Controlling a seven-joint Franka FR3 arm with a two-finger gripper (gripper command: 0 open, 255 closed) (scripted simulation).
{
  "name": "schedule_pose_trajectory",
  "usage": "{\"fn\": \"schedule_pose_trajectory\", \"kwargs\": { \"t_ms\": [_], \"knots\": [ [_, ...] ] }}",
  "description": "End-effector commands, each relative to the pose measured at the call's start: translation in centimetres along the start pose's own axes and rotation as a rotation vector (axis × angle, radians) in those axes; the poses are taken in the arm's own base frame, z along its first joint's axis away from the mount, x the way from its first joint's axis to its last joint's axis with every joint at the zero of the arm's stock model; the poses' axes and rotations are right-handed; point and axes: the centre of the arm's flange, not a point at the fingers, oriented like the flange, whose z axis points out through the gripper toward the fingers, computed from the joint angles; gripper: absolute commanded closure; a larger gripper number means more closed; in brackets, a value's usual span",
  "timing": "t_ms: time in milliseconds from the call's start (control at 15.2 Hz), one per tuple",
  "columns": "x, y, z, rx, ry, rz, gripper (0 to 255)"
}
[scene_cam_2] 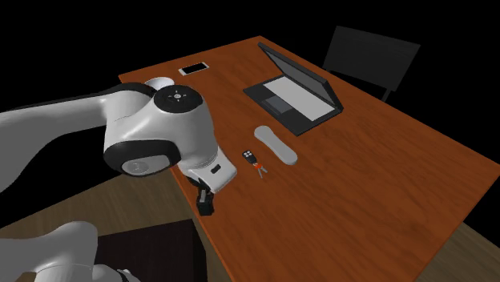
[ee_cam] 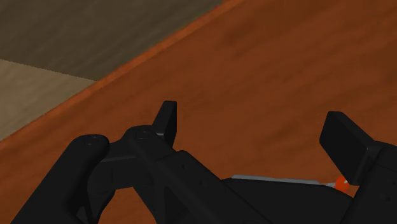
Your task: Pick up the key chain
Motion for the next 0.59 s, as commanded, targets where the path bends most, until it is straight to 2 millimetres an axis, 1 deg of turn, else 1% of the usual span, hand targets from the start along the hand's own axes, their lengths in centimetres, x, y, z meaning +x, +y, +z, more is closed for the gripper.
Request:
{"fn": "schedule_pose_trajectory", "kwargs": {
  "t_ms": [0, 528],
  "knots": [
    [1.0, -2.4, 0.8, -0.009, 0.001, 0.001, 0],
    [5.7, -12.1, 3.5, -0.048, 0.002, 0.003, 0]
  ]
}}
